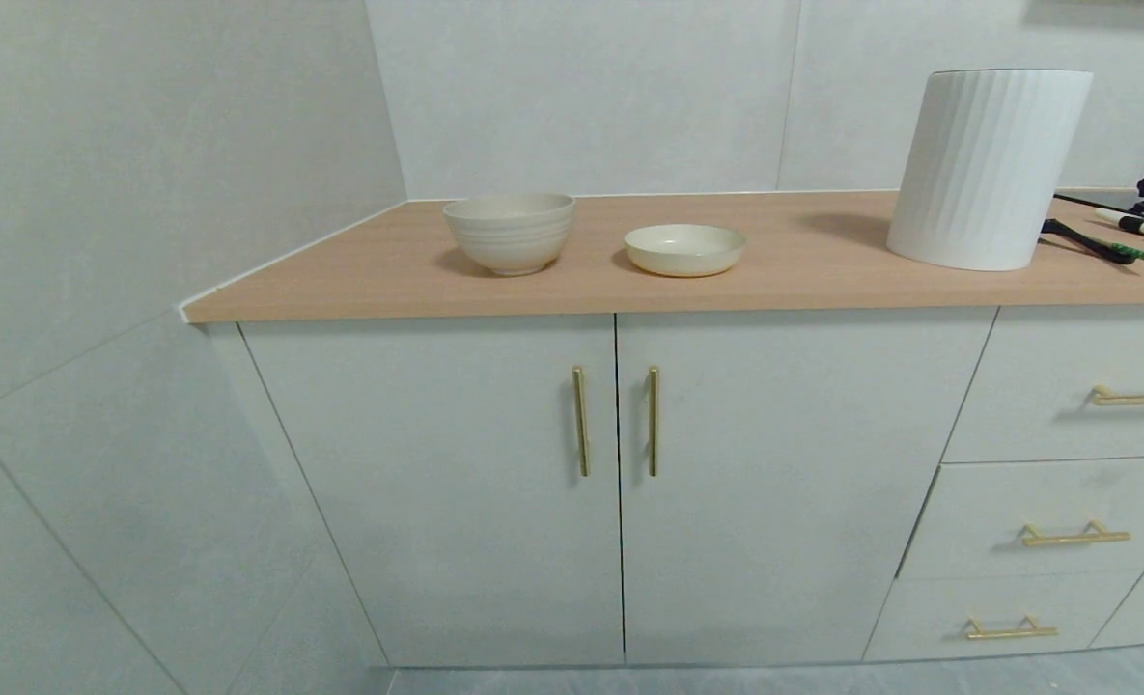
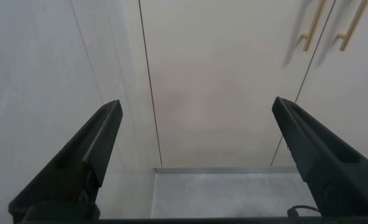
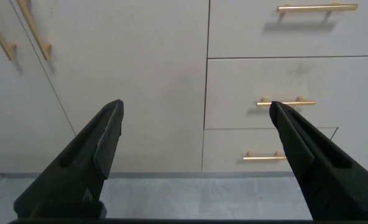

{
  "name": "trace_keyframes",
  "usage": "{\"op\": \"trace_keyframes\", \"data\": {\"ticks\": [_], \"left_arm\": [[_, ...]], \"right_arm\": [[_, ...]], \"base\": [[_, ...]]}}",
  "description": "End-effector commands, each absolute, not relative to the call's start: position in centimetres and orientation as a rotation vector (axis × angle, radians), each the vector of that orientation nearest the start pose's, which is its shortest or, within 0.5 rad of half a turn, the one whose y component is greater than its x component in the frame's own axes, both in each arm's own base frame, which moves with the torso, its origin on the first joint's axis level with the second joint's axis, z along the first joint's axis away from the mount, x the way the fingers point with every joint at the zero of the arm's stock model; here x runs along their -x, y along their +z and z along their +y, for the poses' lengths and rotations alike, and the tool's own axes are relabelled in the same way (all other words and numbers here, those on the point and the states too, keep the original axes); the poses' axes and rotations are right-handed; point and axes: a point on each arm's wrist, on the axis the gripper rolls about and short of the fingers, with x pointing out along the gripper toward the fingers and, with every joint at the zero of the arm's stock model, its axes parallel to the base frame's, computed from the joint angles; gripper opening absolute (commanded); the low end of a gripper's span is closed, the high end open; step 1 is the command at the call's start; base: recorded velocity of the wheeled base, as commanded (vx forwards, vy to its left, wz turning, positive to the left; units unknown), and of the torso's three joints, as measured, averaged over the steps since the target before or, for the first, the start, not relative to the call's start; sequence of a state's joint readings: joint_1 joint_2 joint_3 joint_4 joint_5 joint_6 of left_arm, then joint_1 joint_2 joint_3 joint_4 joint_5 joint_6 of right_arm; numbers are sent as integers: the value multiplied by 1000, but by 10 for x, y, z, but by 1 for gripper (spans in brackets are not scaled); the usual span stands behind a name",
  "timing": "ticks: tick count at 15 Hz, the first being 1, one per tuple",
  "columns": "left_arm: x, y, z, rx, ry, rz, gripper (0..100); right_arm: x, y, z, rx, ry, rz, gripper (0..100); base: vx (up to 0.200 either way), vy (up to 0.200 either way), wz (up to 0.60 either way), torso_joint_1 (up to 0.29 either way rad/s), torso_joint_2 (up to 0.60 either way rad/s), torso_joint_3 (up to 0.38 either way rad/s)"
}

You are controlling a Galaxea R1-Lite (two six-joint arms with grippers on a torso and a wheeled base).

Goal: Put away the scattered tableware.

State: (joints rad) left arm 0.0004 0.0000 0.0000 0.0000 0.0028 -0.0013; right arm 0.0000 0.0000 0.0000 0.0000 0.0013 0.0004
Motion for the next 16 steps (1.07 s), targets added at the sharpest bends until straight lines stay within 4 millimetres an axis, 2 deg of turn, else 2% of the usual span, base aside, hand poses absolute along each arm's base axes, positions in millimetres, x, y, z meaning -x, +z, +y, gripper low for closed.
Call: {"op": "trace_keyframes", "data": {"ticks": [1, 12, 16], "left_arm": [[23, 75, 0, 2, 3, 0, 100], [23, 75, 0, 2, 5, 0, 100], [23, 75, 0, 2, 3, 0, 100]], "right_arm": [[23, 75, 0, 0, 2, 0, 100], [23, 75, 0, 0, 0, 0, 100], [23, 75, 0, 0, 0, 0, 100]], "base": [[0, 0, 600, 2, 2, 2], [0, 0, 0, 0, 0, 0], [200, 0, 0, 1, 1, 2]]}}
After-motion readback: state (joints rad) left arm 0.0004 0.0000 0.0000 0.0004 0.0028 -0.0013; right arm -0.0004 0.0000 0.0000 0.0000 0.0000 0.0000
